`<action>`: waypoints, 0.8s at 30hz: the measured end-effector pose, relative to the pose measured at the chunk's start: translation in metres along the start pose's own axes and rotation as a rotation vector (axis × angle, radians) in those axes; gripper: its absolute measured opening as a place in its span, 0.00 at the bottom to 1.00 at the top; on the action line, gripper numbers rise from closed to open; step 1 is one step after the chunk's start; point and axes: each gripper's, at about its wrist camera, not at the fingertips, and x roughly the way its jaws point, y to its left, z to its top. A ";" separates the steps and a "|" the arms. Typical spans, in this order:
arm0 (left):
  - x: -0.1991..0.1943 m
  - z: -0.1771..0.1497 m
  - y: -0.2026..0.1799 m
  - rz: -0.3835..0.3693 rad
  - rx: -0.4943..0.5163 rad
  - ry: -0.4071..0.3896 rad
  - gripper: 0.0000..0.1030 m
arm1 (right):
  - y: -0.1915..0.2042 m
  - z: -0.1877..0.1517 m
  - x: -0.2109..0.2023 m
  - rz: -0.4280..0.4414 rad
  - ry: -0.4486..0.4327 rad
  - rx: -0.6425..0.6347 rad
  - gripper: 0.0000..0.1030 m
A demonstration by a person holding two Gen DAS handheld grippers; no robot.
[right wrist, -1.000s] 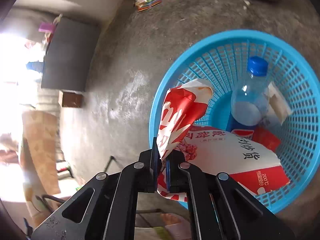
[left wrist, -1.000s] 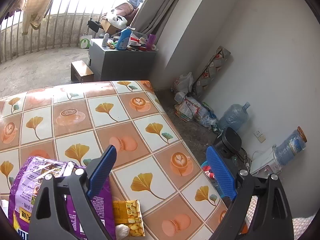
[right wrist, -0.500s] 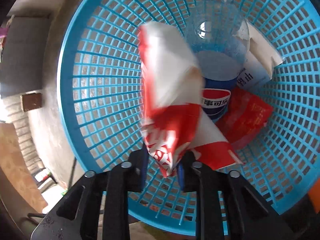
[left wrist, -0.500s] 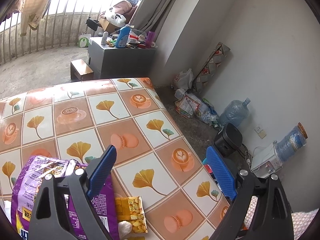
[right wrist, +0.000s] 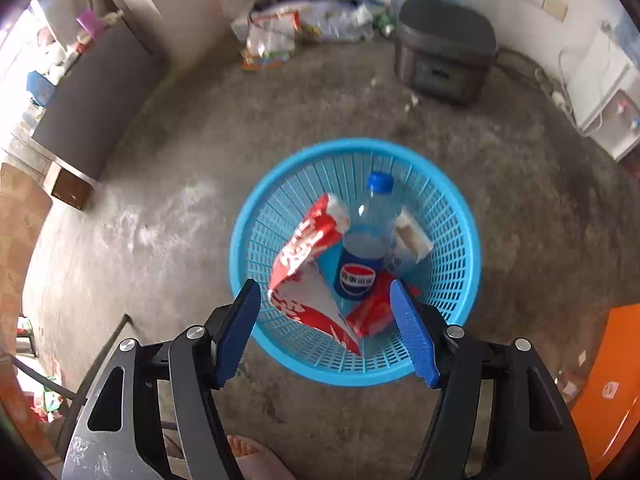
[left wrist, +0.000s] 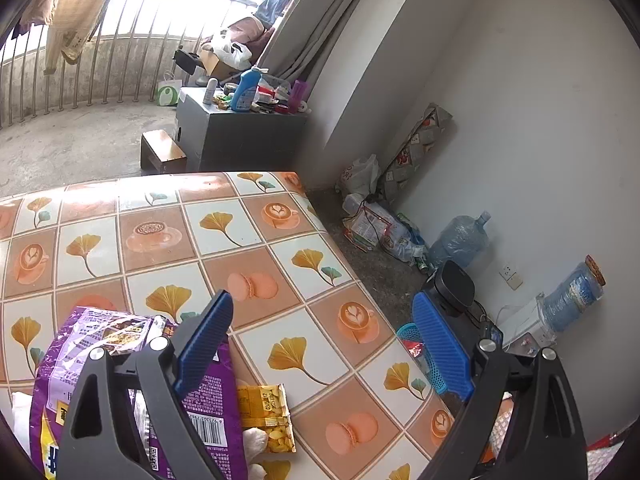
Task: Collect trash
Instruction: 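Move both tools back over the table toward the purple noodle bag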
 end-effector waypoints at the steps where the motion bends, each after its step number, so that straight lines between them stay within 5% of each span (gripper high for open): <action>1: -0.006 -0.001 0.001 0.007 0.005 -0.014 0.86 | 0.008 -0.004 -0.024 0.011 -0.063 -0.020 0.62; 7: -0.052 -0.004 0.020 0.073 0.007 -0.124 0.87 | 0.059 -0.031 -0.139 0.148 -0.377 -0.154 0.86; 12: -0.075 0.004 0.041 0.157 0.091 -0.150 0.86 | 0.112 -0.061 -0.204 0.380 -0.452 -0.206 0.86; 16: -0.084 0.004 0.070 0.236 0.122 -0.135 0.86 | 0.160 -0.088 -0.221 0.579 -0.378 -0.266 0.86; 24: -0.117 -0.037 0.134 0.271 -0.086 -0.077 0.76 | 0.264 -0.164 -0.211 0.833 -0.040 -0.439 0.81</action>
